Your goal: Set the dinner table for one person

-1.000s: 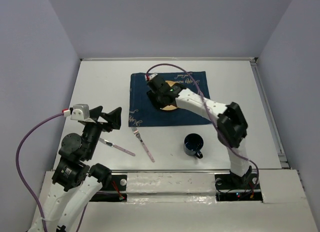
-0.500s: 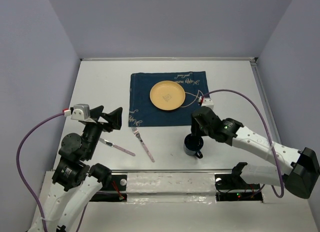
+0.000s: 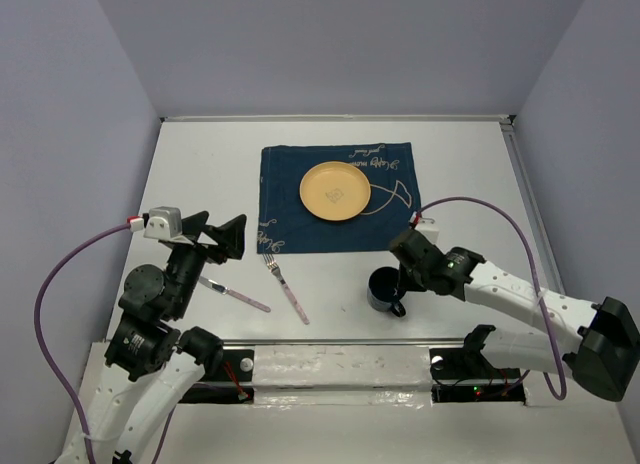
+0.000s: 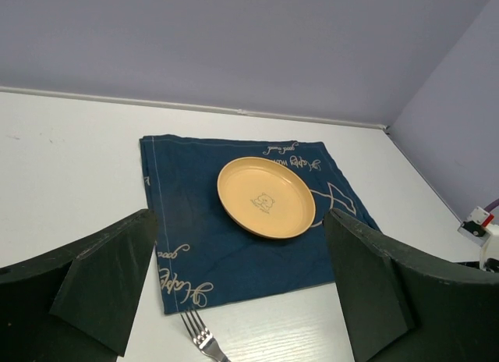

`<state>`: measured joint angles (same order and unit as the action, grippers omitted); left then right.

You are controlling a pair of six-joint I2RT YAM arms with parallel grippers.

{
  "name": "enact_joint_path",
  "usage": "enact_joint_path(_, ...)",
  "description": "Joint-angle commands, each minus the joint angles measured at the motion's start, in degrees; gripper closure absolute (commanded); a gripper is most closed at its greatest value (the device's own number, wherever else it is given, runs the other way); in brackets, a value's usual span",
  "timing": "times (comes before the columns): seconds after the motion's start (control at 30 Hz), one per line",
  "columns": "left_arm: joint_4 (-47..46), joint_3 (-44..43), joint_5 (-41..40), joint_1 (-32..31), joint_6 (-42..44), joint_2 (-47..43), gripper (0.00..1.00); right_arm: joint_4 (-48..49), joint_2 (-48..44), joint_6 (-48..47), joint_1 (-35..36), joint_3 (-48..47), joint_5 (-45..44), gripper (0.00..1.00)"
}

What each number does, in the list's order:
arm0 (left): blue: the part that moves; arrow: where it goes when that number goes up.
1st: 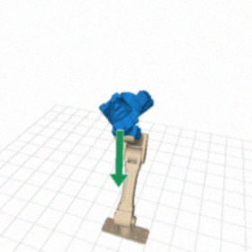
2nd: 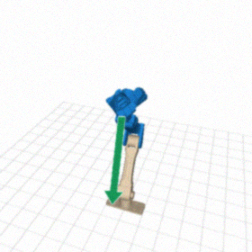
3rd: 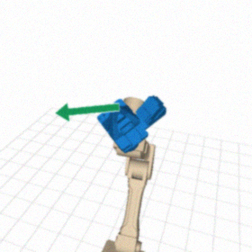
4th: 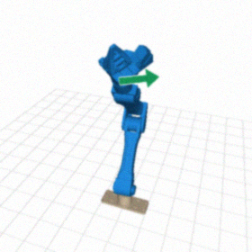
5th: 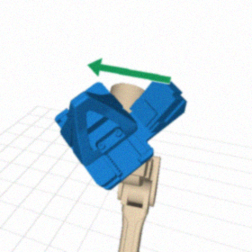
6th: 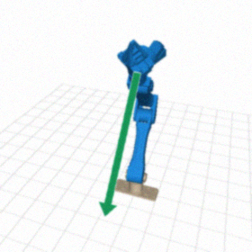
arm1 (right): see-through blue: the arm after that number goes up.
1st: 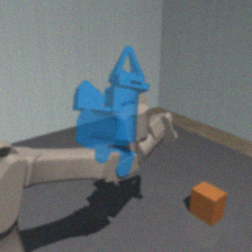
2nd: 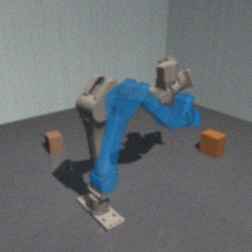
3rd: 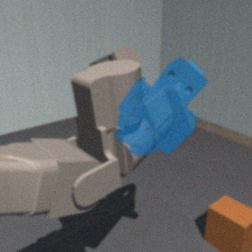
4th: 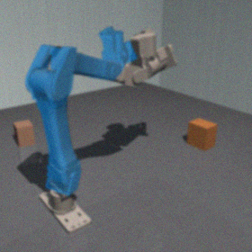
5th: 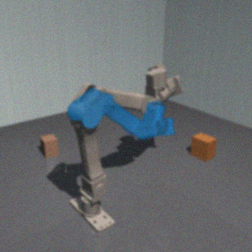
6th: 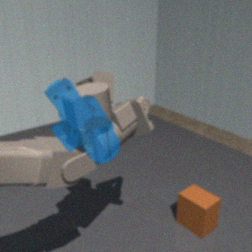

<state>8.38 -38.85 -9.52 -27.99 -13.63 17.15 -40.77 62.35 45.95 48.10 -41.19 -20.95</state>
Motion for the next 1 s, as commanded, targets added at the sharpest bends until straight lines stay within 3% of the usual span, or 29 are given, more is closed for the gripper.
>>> enact_joint_path(0.0, -3.2, -0.2, 0.6, 0.3, 0.1, 0.9, 0.01, 2.1, 1.5, 0.6, 0.5, -0.8, 0.0, 0.8)
enact_joint_path(0.07, -3.2, -0.2, 0.6, 0.4, 0.1, 0.9, 0.01, 1.8, 2.0, 0.1, 0.5, -1.7, -0.9, 1.0)
enact_joint_path(0.3, -3.5, -0.1, 1.2, 0.4, 0.0, 0.9, 0.01, 1.5, 2.2, -9.2, -2.4, -14.3, -9.7, 1.0)
enact_joint_path(0.37, -3.5, -0.1, 1.1, 0.4, 0.0, 0.8, 0.01, 6.9, 5.7, -13.7, -9.1, -19.2, -8.6, 1.0)
enact_joint_path(0.4, -3.4, -0.1, 1.0, 0.3, 0.1, 0.6, 0.01, 9.5, 7.1, -18.2, -15.9, -20.3, -5.5, 1.0)
enact_joint_path(0.47, -3.2, -0.1, 0.6, 0.4, -0.1, 0.3, 0.01, 14.3, 10.1, -21.3, -20.9, -23.0, -0.4, 1.0)
enact_joint_path(0.73, -3.2, -0.1, 0.7, 0.4, -0.2, -0.4, 0.01, 16.9, 37.3, -27.6, -31.4, -52.1, 3.5, 1.0)
enact_joint_path(0.97, -3.1, -0.1, 0.7, 0.2, -0.1, -0.7, 0.01, 14.4, 52.3, -27.1, -36.1, -66.7, 6.4, 1.0)
